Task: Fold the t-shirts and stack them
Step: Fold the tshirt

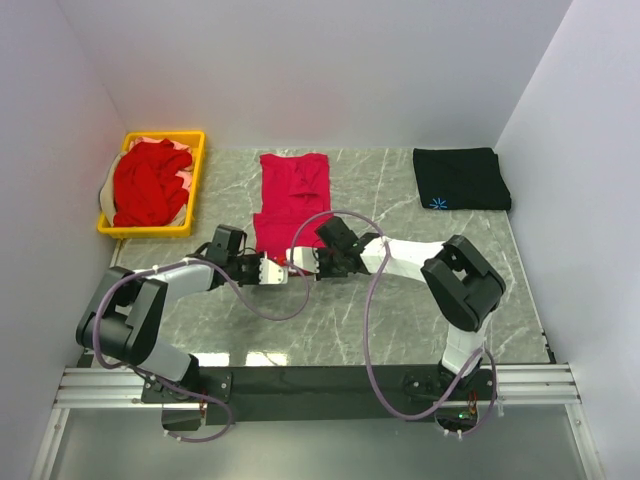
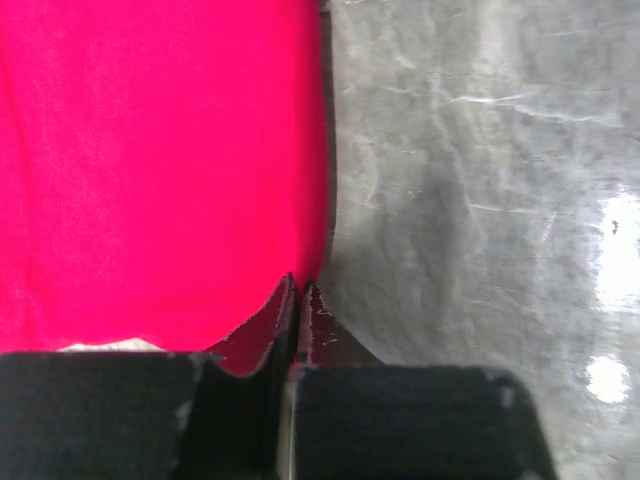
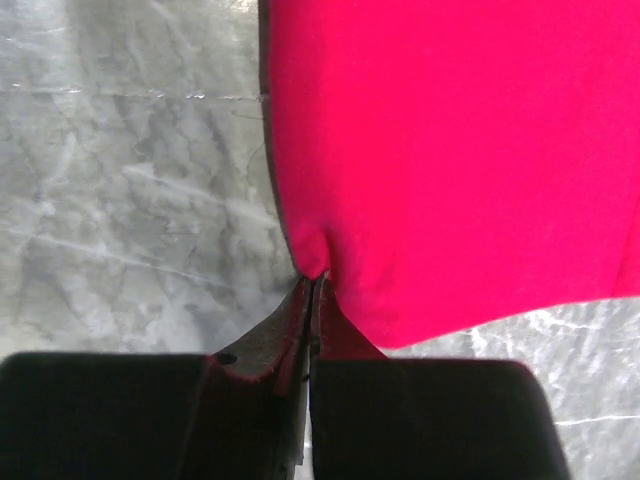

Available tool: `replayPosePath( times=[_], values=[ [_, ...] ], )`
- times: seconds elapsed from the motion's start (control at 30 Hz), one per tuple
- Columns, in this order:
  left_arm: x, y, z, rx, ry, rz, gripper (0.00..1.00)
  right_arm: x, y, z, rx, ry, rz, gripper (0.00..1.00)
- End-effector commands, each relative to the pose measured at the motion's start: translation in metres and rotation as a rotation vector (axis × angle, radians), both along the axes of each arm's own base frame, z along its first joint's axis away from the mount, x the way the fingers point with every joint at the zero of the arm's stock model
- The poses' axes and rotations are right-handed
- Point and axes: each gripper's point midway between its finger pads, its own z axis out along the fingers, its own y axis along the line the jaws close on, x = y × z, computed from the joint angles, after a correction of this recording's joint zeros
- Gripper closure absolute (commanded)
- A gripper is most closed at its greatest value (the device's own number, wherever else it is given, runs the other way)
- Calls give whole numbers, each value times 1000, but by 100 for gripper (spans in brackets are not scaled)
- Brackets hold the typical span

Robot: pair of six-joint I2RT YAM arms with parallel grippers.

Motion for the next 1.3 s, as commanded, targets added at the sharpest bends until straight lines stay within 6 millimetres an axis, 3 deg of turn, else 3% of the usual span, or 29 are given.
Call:
replayPosePath(
  times=[0.0,0.03,0.2,0.33,0.43,0.57,0.67,0.77,0.87,0.93,1.0,1.03,1.07,1.1,1.13,1.2,1.23,1.27],
  values=[
    [-16,-8,10,-14,70,-40,99,-15,-10,10,-2,50,-41,100],
    [-17,-12,22,-32,59,-50,99,-18,-11,16,11,57,-45,100],
    [-60,-17,36,-47,125,-130,99,-63,-13,48,83,144,-35,100],
    [-115,-16,56,-58,200,-204,99,-98,-19,70,118,195,0,100],
    [-146,-14,75,-89,229,-233,99,-126,-31,85,130,224,46,100],
    [-170,-15,102,-142,256,-239,99,-152,-44,108,169,233,90,100],
    [-175,-16,122,-178,286,-196,99,-158,-46,121,190,230,99,100],
    [-172,-15,132,-181,320,-140,100,-144,-46,132,201,184,79,100],
    [-156,-14,140,-180,299,-95,100,-118,-46,139,220,125,62,100],
    [-133,-10,151,-209,264,-46,100,-96,-47,152,230,79,47,100],
    [-117,-10,165,-239,241,-46,100,-78,-48,153,221,83,34,100],
    [-105,-6,162,-240,270,-11,100,-67,-43,167,243,51,34,100],
    [-97,-5,165,-246,274,-4,100,-59,-41,164,232,63,31,100],
    [-85,-6,177,-262,242,-18,100,-50,-39,168,236,50,39,100],
    [-67,-3,174,-265,247,10,99,-37,-37,178,251,25,33,100],
    [-38,-1,176,-283,244,47,99,-17,-32,171,237,24,34,100],
    [-24,3,176,-285,231,65,99,0,-31,183,256,-6,23,100],
    [-8,4,176,-285,208,75,99,12,-28,171,241,21,17,100]
  ],
)
